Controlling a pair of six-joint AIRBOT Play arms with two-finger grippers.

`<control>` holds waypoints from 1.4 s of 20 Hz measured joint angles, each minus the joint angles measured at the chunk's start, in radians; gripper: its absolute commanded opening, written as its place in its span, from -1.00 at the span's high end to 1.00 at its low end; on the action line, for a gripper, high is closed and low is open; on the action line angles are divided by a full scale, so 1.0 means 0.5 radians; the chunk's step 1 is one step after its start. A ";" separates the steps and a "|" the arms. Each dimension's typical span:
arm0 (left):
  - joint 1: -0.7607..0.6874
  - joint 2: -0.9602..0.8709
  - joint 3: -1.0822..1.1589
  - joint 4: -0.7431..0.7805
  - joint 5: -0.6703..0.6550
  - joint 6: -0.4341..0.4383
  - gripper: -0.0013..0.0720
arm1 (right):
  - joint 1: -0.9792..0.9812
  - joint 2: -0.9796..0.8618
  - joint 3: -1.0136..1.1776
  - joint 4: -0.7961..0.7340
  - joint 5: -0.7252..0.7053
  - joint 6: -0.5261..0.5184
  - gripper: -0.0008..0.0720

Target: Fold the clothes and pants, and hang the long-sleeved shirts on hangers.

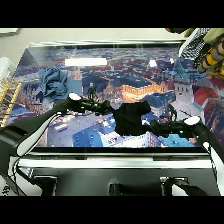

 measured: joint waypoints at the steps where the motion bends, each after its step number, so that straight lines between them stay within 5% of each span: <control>1: 0.028 0.020 0.021 0.000 -0.036 0.011 0.93 | -0.001 0.033 0.034 -0.002 0.002 -0.002 0.90; 10: 0.414 0.695 0.371 0.245 -0.208 -0.059 0.93 | -0.002 0.426 1.065 -0.040 0.282 0.007 0.90; 21: 0.664 1.959 0.579 1.306 -0.221 -0.875 0.93 | -0.002 0.952 2.271 -0.439 0.359 0.331 0.90; 28: 0.676 2.210 0.568 1.857 -0.272 -1.266 0.93 | -0.002 0.922 2.471 -0.665 0.205 0.595 0.90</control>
